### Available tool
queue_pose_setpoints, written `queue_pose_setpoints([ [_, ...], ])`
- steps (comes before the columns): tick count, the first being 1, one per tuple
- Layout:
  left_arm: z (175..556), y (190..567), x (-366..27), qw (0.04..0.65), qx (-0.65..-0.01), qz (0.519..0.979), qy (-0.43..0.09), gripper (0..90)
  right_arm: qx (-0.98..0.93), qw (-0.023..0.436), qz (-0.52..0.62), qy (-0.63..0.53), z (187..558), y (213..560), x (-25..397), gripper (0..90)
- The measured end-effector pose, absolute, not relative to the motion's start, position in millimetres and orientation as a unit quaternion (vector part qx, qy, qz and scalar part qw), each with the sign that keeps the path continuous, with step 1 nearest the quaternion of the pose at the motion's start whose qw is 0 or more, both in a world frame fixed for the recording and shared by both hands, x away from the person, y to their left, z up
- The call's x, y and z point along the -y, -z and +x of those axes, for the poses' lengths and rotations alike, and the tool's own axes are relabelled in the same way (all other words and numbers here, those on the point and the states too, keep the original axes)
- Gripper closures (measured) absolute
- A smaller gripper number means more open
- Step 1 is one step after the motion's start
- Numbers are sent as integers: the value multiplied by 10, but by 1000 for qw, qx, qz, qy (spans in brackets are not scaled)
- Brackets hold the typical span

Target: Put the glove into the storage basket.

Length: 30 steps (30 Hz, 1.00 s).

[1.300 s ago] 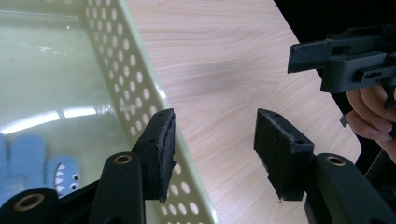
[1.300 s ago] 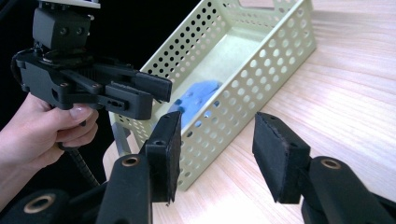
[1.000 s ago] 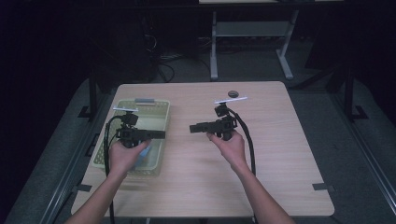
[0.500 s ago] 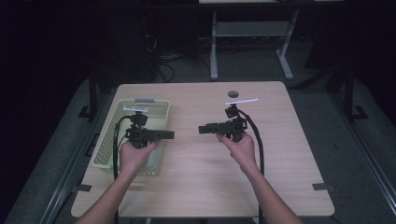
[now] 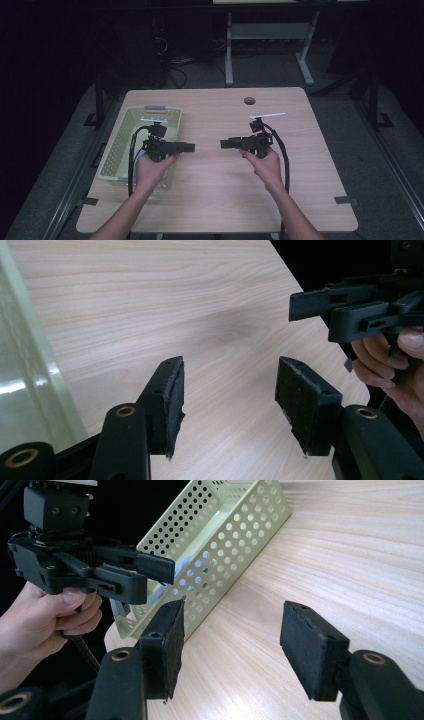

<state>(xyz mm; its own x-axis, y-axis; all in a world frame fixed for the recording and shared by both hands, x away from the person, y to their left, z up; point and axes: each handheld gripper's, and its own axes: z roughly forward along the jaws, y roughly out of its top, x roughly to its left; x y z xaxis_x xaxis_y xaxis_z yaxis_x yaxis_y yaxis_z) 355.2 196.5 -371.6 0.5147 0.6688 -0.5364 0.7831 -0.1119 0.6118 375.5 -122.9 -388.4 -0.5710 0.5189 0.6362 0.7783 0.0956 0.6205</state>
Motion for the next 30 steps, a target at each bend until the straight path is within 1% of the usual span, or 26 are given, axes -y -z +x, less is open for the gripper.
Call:
queue_pose_setpoints([
  [15, 3476, 3754, -1830, 459, -479, 745, 65, 420, 730, 124, -453, 496, 3634, 3953, 1386, 401],
  [24, 3474, 3847, -1728, 463, -472, 745, 84, 385, 724, 120, -464, 497, 3584, 4010, 1512, 399],
  [30, 3447, 3854, -1663, 464, -461, 751, 86, 373, 721, 116, -475, 491, 3531, 4069, 1621, 392],
])
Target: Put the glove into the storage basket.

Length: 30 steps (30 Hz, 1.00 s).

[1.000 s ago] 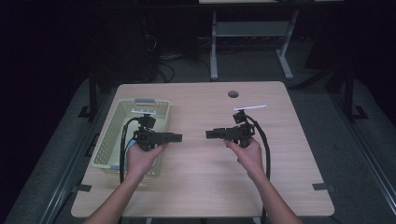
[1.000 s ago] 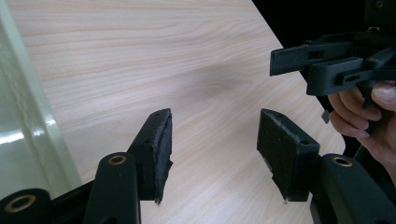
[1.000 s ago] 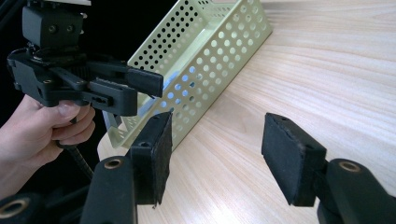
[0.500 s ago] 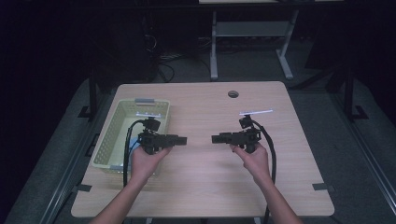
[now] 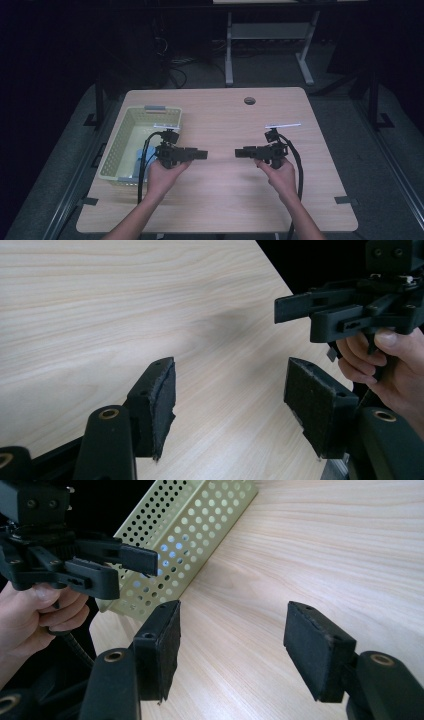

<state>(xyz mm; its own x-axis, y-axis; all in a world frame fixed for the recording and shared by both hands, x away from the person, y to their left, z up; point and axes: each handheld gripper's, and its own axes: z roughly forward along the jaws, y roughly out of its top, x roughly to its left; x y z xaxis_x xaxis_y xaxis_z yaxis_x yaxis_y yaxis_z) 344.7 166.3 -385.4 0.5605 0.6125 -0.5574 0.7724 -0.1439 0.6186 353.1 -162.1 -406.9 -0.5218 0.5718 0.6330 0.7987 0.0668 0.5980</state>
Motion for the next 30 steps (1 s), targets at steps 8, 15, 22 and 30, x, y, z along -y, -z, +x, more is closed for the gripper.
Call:
queue_pose_setpoints([
  [8, 3395, 3900, -1554, 470, -447, 755, 96, 371, 717, 115, -482, 490, 3477, 4112, 1731, 390],
  [15, 3353, 3977, -1485, 469, -438, 760, 104, 359, 713, 115, -488, 490, 3438, 4140, 1829, 385],
  [22, 3308, 4053, -1487, 474, -439, 755, 112, 358, 710, 115, -497, 486, 3392, 4221, 1941, 379],
  [30, 3247, 4155, -1467, 478, -434, 754, 121, 349, 705, 116, -506, 483, 3338, 4301, 2062, 376],
])
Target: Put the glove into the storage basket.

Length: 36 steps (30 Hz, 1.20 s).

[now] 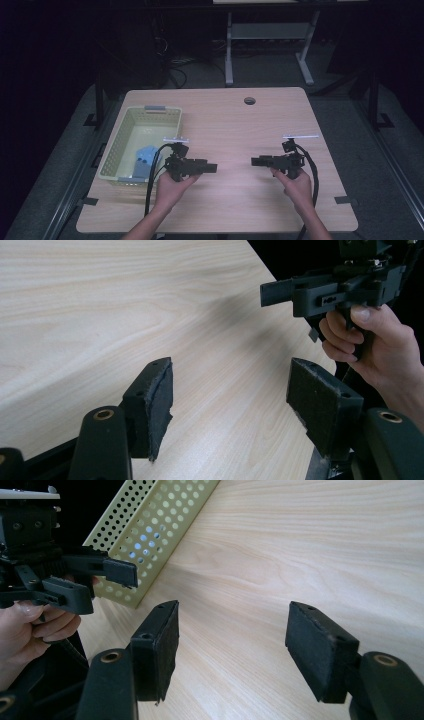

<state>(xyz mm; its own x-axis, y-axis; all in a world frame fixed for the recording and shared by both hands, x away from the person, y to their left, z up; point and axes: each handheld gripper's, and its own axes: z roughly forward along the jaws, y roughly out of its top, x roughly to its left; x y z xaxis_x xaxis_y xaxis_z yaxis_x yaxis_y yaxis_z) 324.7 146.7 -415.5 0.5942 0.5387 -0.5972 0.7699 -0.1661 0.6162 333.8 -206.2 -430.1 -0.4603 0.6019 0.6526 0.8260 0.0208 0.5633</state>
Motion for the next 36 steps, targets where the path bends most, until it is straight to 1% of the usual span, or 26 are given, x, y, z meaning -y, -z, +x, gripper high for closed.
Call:
queue_pose_setpoints([
  [9, 3175, 4236, -1416, 485, -425, 754, 127, 336, 703, 112, -514, 478, 3292, 4364, 2172, 367],
  [16, 3102, 4291, -1388, 488, -411, 761, 118, 333, 703, 114, -520, 473, 3238, 4417, 2253, 360],
  [26, 2977, 4419, -1382, 487, -397, 770, 114, 324, 701, 113, -528, 467, 3098, 4521, 2432, 357],
  [36, 2841, 4490, -1383, 493, -380, 774, 116, 316, 697, 107, -528, 473, 2936, 4526, 2552, 352],
])
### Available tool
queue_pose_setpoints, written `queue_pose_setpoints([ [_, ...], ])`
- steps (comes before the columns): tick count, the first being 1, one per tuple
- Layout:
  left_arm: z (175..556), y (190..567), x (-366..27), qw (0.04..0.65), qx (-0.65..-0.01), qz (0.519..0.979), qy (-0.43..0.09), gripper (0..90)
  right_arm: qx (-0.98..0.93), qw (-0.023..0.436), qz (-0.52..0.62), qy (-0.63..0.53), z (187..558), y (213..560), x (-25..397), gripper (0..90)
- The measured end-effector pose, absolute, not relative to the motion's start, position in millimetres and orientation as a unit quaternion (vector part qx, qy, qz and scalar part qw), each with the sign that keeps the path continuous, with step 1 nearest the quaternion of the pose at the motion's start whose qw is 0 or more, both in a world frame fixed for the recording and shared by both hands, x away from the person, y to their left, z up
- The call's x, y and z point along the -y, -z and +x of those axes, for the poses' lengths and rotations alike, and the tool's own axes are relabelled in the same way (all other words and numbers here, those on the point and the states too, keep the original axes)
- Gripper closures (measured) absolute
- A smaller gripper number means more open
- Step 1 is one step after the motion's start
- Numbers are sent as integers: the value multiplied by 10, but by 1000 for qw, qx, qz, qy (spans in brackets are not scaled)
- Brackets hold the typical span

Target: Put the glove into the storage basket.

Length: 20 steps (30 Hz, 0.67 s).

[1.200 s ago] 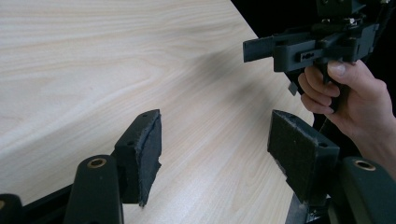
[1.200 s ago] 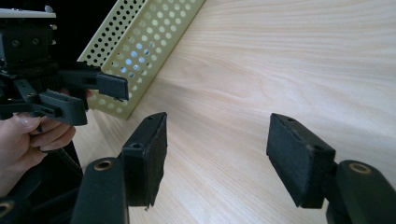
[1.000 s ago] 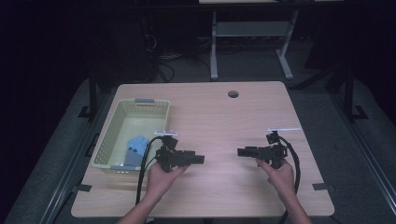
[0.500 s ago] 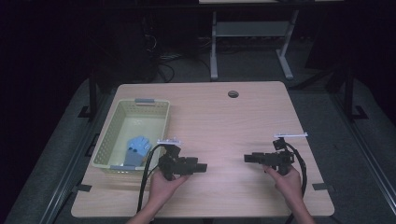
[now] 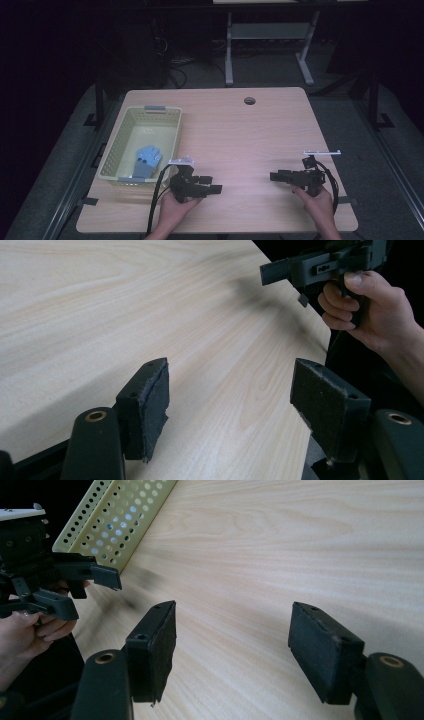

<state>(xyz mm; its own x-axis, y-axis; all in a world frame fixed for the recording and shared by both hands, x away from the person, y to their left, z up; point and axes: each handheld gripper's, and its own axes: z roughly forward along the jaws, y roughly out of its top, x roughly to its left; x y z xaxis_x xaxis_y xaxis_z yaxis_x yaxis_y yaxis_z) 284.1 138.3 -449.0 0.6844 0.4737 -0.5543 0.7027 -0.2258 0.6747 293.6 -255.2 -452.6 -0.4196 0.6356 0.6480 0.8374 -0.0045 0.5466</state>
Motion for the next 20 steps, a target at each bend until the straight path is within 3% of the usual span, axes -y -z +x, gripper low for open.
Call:
queue_pose_setpoints([
  [20, 2657, 4526, -1390, 489, -333, 798, 114, 288, 694, 112, -508, 497, 2667, 4595, 2551, 320],
])
